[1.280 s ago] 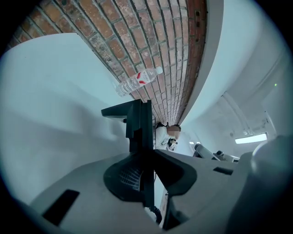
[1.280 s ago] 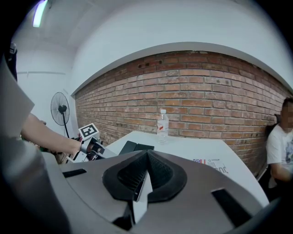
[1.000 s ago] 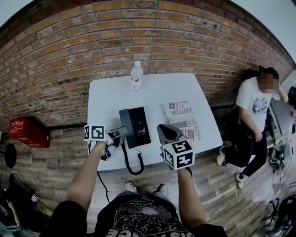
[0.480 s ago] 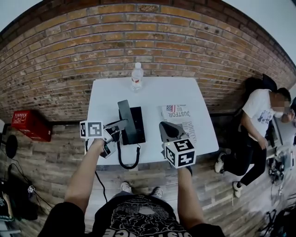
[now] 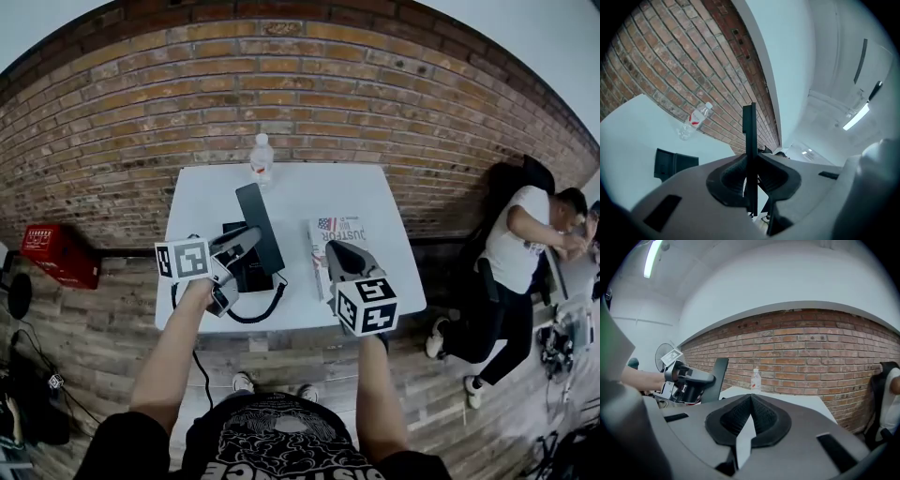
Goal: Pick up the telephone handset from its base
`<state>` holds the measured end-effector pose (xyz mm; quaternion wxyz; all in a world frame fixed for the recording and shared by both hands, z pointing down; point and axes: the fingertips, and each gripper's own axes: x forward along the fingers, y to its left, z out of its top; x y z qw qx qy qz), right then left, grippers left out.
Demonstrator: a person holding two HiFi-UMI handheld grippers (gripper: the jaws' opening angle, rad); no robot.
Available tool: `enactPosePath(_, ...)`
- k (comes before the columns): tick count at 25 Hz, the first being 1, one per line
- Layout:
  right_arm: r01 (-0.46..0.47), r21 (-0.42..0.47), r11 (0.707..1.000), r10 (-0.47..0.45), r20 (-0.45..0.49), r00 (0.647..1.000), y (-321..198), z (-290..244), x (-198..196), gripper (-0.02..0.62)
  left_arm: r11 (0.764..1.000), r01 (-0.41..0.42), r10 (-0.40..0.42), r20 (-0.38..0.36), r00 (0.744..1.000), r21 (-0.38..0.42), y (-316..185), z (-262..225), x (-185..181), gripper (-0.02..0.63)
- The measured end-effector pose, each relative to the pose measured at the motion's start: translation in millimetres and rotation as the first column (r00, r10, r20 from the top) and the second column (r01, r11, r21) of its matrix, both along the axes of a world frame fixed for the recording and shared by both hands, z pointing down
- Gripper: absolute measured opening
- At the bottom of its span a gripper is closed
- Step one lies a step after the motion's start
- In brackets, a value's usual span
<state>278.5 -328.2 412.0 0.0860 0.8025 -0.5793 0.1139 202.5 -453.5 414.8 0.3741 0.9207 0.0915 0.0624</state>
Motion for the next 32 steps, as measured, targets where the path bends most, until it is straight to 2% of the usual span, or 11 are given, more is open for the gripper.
enactPosePath(6, -0.025, 0.016, 1.0, 0.025, -0.02, 0.999, 27, -14, 21, -0.002, 0.997, 0.03, -0.027, -0.04, 0.999, 0.077, 29, -29, 21, 0.072)
enactPosePath(11, -0.052, 0.038, 0.998, 0.053, -0.038, 0.998, 50, -25, 38, -0.002, 0.984, 0.079, -0.072, -0.049, 0.996, 0.158, 47, -42, 35, 0.072)
enactPosePath(19, -0.094, 0.06, 0.994, 0.097, -0.054, 0.994, 79, -32, 60, -0.002, 0.948, 0.148, -0.141, -0.045, 0.989, 0.283, 72, -49, 48, 0.072)
enactPosePath(32, -0.115, 0.065, 0.991, 0.118, -0.048, 0.992, 86, -29, 69, -0.002, 0.94, 0.149, -0.154, -0.008, 0.988, 0.307, 73, -34, 50, 0.072)
